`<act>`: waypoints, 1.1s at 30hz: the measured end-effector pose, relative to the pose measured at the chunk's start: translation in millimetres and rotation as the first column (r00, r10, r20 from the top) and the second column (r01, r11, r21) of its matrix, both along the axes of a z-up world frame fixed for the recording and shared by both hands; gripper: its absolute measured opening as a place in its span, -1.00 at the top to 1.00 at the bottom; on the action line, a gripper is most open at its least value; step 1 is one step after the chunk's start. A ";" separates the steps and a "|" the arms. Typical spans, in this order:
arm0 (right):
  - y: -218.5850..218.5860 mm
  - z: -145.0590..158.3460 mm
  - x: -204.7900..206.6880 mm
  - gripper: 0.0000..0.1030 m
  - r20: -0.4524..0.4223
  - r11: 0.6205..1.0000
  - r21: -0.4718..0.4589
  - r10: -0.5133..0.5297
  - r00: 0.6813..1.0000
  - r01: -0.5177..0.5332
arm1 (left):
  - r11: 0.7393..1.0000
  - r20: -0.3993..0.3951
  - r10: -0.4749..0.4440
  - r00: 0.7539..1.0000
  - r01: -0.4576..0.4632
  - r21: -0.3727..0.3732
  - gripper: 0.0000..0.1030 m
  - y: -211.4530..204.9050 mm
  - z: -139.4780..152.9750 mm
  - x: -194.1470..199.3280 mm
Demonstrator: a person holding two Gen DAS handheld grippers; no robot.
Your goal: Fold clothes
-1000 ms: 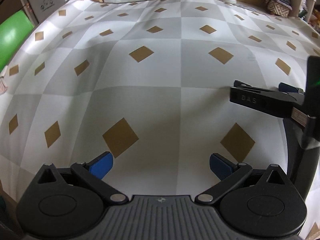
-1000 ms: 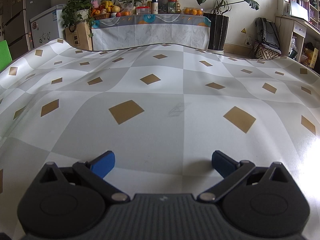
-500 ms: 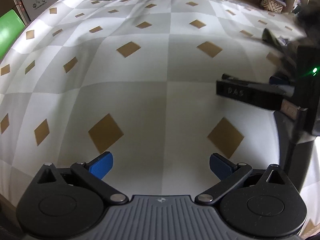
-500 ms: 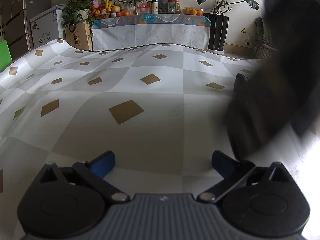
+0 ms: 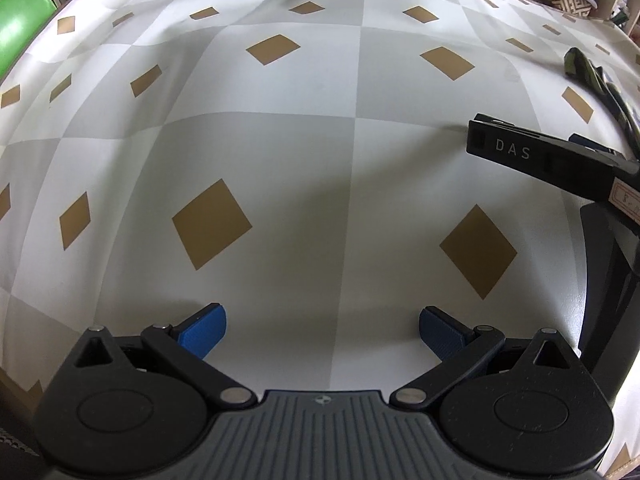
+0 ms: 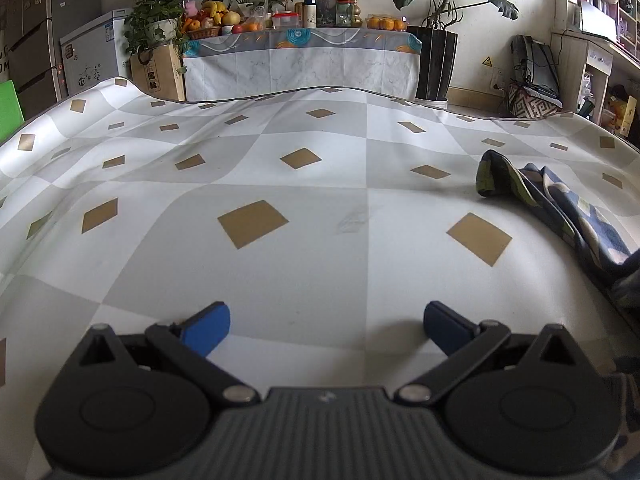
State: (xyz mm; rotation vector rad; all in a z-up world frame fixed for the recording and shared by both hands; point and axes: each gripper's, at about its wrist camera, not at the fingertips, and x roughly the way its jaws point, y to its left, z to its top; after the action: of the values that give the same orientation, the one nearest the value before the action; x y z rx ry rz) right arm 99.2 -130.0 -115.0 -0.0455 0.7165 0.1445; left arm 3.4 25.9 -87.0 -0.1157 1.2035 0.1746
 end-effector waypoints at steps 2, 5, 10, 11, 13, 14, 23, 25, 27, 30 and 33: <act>0.1 0.1 0.1 -1.00 0.000 1.000 0.000 0.000 1.000 0.000 | 1.000 0.003 0.008 1.000 -0.008 -0.011 -1.00 1.5 -1.0 0.3; 0.1 0.1 0.1 -1.00 0.000 1.000 0.000 0.000 1.000 0.000 | 1.000 0.010 0.002 1.000 -0.002 -0.009 -1.00 1.0 -1.6 1.4; 0.0 0.1 0.1 -1.00 0.000 1.000 0.000 0.000 1.000 0.000 | 1.000 0.007 -0.003 1.000 0.003 -0.017 -1.00 1.8 -2.5 5.0; 0.0 0.1 0.1 -1.00 0.000 1.000 0.000 0.000 1.000 0.000 | 1.000 0.005 -0.004 1.000 0.005 -0.018 -1.00 2.0 -2.5 5.2; 0.0 0.2 0.1 -1.00 0.000 1.000 0.000 0.000 1.000 0.000 | 1.000 0.001 -0.011 1.000 0.011 -0.019 -1.00 2.4 -2.6 5.9; 0.1 0.2 0.1 -1.00 0.000 1.000 0.000 0.000 1.000 0.000 | 1.000 0.003 -0.015 1.000 0.015 -0.019 -1.00 2.5 -2.6 5.6; 0.0 0.2 0.1 -1.00 0.000 1.000 0.000 0.000 1.000 0.000 | 0.999 0.017 -0.040 0.999 0.040 -0.017 -1.00 2.7 -2.3 3.5; 0.0 0.2 0.1 -1.00 0.000 1.000 0.000 0.000 1.000 0.000 | 0.999 0.005 -0.040 0.999 0.040 -0.018 -1.00 2.9 -2.1 5.6; 0.0 0.2 0.1 -1.00 0.000 1.000 0.000 0.000 1.000 0.000 | 0.999 -0.007 -0.043 0.999 0.043 -0.020 -1.00 3.1 -1.9 8.0; 0.0 0.2 0.2 -1.00 0.000 1.000 0.000 0.000 1.000 0.000 | 0.998 -0.007 -0.055 0.998 0.055 -0.019 -1.00 2.8 -1.9 10.3; 0.0 0.2 0.2 -1.00 0.000 1.000 0.000 0.000 1.000 0.000 | 0.998 0.015 -0.067 0.998 0.067 -0.013 -1.00 1.8 -2.4 9.1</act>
State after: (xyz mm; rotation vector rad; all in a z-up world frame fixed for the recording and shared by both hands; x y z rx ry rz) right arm 99.4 -130.1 -114.8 -0.0454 0.7164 0.1444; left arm 12.5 27.7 -89.4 -0.0884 1.1928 0.1066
